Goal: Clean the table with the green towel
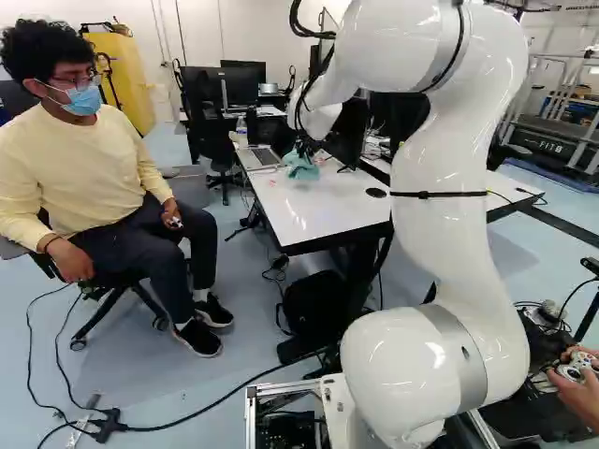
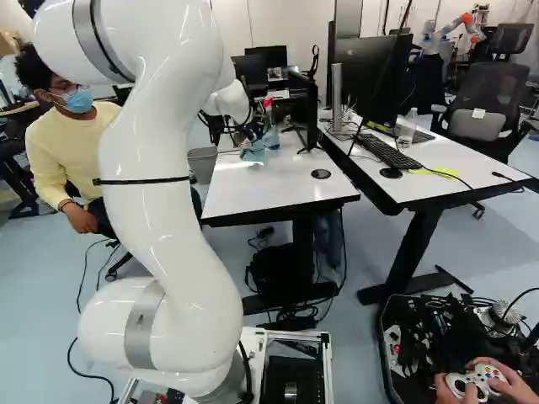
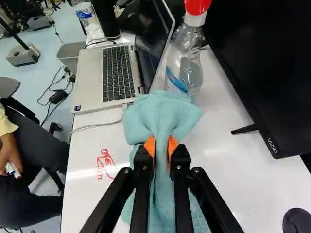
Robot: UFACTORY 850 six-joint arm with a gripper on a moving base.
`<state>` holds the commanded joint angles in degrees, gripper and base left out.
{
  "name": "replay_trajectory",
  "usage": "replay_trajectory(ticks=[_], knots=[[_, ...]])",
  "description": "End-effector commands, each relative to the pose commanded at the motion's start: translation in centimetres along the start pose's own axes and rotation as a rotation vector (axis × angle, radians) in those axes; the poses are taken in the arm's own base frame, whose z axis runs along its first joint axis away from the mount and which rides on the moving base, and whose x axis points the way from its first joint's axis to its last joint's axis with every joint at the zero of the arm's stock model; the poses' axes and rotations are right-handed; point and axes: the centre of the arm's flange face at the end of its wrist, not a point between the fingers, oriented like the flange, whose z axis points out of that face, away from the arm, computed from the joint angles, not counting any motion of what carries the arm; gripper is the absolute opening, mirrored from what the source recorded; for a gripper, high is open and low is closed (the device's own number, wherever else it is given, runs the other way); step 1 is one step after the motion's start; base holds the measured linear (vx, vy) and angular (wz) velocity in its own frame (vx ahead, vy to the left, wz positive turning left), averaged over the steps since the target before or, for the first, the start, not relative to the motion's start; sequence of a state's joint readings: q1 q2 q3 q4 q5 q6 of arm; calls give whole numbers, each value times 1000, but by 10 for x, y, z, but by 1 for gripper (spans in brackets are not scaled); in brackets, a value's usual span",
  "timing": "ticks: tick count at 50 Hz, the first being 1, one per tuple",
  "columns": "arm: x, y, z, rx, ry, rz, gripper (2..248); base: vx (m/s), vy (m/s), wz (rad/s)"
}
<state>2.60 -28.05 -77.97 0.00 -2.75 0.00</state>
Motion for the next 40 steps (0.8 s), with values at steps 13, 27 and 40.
replay_trajectory(ticks=[13,27,40], knots=[[11,-3,19,4,-14,-3,51,0,0,0],[8,-3,35,3,-26,-3,51,0,0,0],[1,-3,49,3,-21,-3,51,0,0,0]])
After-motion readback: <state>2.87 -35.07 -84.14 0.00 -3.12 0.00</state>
